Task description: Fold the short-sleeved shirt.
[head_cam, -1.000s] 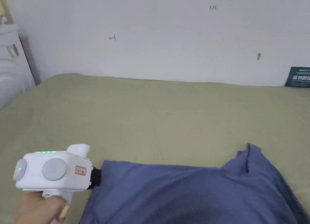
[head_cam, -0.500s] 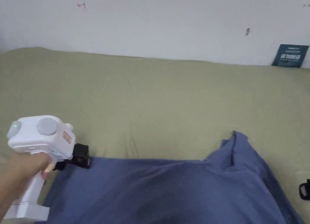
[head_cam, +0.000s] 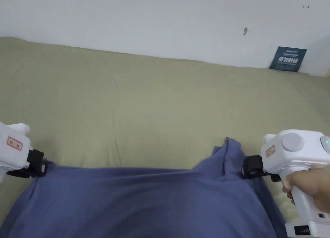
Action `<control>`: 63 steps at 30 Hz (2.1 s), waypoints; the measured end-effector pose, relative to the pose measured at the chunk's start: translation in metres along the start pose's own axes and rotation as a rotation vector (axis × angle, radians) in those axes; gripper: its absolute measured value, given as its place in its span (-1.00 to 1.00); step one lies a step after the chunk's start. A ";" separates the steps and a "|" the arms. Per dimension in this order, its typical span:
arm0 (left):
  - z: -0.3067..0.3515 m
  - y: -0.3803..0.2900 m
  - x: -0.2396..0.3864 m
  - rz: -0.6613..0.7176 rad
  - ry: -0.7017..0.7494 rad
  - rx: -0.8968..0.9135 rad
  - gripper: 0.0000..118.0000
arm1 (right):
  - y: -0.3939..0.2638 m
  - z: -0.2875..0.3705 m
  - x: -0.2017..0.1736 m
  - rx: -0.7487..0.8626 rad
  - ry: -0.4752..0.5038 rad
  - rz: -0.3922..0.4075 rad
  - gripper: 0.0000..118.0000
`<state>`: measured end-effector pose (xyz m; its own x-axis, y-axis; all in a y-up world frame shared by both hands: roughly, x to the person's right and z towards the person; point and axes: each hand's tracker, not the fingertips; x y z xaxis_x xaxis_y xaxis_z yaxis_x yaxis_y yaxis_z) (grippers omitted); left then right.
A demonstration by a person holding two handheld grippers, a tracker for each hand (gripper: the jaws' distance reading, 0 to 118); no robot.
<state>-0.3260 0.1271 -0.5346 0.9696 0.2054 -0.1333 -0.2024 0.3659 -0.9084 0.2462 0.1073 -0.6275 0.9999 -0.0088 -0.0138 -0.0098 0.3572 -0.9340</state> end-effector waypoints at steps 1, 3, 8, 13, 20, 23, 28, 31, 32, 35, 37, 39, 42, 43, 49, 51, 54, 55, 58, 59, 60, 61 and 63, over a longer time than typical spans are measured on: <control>-0.001 0.002 -0.001 -0.001 0.001 -0.008 -0.94 | 0.000 0.000 0.000 -0.011 0.005 0.002 -0.88; -0.001 0.002 0.003 -0.024 0.004 -0.019 -0.94 | 0.001 0.010 0.006 -0.049 0.027 -0.002 -1.00; 0.013 0.000 0.007 -0.081 0.002 -0.003 -0.94 | -0.017 0.047 0.016 -0.001 0.004 -0.020 -1.00; 0.050 -0.005 0.001 -0.117 -0.050 0.050 -0.94 | -0.032 0.099 0.033 0.070 0.042 -0.023 -1.00; 0.131 -0.042 -0.003 -0.195 -0.086 0.143 -0.94 | -0.073 0.183 0.044 0.169 0.057 0.024 -1.00; 0.155 -0.070 -0.010 -0.200 -0.100 0.152 -0.94 | -0.106 0.211 0.046 0.194 0.072 0.027 -1.00; 0.169 -0.130 -0.023 -0.202 -0.110 0.145 -0.94 | -0.172 0.232 0.054 0.197 0.090 0.043 -1.00; 0.161 -0.168 -0.030 -0.170 -0.124 0.115 -0.94 | -0.215 0.221 0.058 0.155 0.069 0.036 -1.00; 0.154 -0.181 -0.034 -0.160 -0.125 0.094 -0.94 | -0.227 0.214 0.060 0.122 0.071 0.027 -1.00; 0.134 -0.215 -0.041 -0.133 -0.095 0.016 -0.94 | -0.262 0.191 0.063 0.040 0.055 0.003 -1.00; 0.121 -0.233 -0.046 -0.126 -0.076 -0.045 -0.94 | -0.280 0.176 0.065 0.001 0.053 0.003 -1.00; 0.111 -0.247 -0.053 -0.093 -0.078 -0.051 -0.94 | -0.294 0.165 0.065 -0.012 0.045 -0.006 -1.00; 0.099 -0.260 -0.060 -0.039 -0.080 -0.050 -0.94 | -0.305 0.147 0.068 -0.040 0.032 -0.039 -1.00; 0.097 -0.262 -0.063 -0.033 -0.081 -0.040 -0.94 | -0.307 0.142 0.069 -0.050 0.034 -0.046 -1.00; 0.115 -0.259 -0.059 -0.024 -0.104 -0.036 -0.37 | -0.307 0.141 0.064 -0.087 0.042 -0.065 -0.90; 0.130 -0.256 -0.054 -0.030 -0.041 -0.039 0.71 | -0.306 0.154 0.059 -0.069 0.010 -0.035 -0.33; 0.158 -0.247 -0.054 -0.052 -0.061 -0.005 0.81 | -0.299 0.181 0.046 -0.040 -0.025 0.051 0.22; 0.168 -0.244 -0.052 -0.052 -0.061 0.007 0.81 | -0.296 0.190 0.040 -0.017 -0.031 0.065 0.17; 0.189 -0.237 -0.050 -0.057 -0.070 0.066 0.59 | -0.287 0.208 0.029 0.007 -0.027 0.079 0.15; 0.196 -0.236 -0.049 -0.055 -0.078 0.088 0.21 | -0.285 0.213 0.027 0.015 -0.009 0.089 -0.04; 0.200 -0.235 -0.048 -0.052 -0.086 0.107 -0.25 | -0.284 0.218 0.023 0.021 0.006 0.100 -0.38; 0.199 -0.233 -0.049 -0.055 -0.084 0.131 -0.73 | -0.283 0.221 0.018 0.036 0.024 0.109 -0.88; 0.197 -0.232 -0.047 -0.087 -0.028 0.163 -0.99 | -0.282 0.223 0.013 0.070 0.012 0.103 -1.00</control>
<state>-0.3522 0.2112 -0.2399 0.9806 0.1909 -0.0439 -0.1399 0.5253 -0.8393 0.2648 0.2148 -0.2851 0.9934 0.0201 -0.1126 -0.1106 0.4210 -0.9003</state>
